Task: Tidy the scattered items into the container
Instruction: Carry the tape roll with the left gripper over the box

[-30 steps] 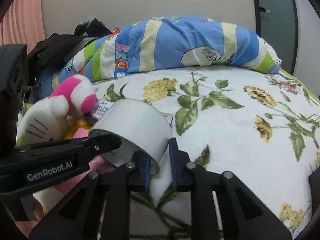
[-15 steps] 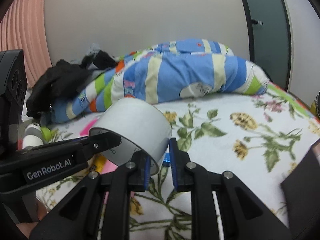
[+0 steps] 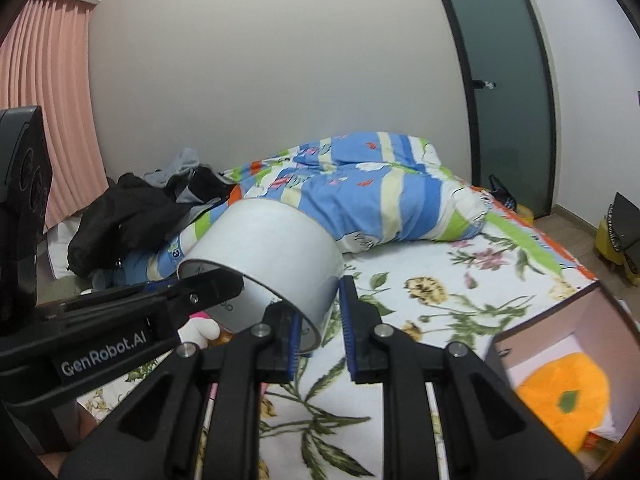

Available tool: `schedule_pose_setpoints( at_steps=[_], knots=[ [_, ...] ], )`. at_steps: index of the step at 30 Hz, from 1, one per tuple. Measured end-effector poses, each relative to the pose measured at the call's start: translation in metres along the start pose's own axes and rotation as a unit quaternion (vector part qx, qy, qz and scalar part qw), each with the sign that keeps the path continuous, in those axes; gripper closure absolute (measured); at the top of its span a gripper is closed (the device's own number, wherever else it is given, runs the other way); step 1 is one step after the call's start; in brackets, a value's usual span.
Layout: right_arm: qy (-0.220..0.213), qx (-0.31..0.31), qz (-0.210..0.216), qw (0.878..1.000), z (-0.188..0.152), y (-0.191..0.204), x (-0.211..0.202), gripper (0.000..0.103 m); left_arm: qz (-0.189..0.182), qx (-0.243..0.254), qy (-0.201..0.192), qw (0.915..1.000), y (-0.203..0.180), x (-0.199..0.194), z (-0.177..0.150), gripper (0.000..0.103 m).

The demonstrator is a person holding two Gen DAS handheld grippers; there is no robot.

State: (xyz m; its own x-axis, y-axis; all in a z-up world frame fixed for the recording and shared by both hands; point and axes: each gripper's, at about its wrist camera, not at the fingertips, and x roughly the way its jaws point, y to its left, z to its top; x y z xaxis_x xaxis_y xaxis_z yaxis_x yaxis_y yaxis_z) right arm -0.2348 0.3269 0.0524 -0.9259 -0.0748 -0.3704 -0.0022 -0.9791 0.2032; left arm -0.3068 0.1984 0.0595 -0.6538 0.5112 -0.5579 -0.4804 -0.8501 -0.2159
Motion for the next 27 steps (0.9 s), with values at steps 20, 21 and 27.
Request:
schedule_pose_setpoints(
  at_steps=[20, 21, 27],
  knots=[
    [-0.043, 0.033, -0.063, 0.997, 0.018, -0.103, -0.136, 0.083, -0.053, 0.072, -0.010, 0.9959, -0.163, -0.031, -0.003, 0.086],
    [-0.044, 0.035, -0.067, 0.996, 0.018, -0.110, -0.142, 0.083, -0.056, 0.075, -0.009, 0.9955, -0.171, -0.031, -0.004, 0.086],
    [-0.046, 0.048, -0.087, 0.994, 0.011, -0.148, -0.173, 0.083, -0.076, 0.090, -0.001, 0.9931, -0.217, -0.026, -0.014, 0.086]
  ],
)
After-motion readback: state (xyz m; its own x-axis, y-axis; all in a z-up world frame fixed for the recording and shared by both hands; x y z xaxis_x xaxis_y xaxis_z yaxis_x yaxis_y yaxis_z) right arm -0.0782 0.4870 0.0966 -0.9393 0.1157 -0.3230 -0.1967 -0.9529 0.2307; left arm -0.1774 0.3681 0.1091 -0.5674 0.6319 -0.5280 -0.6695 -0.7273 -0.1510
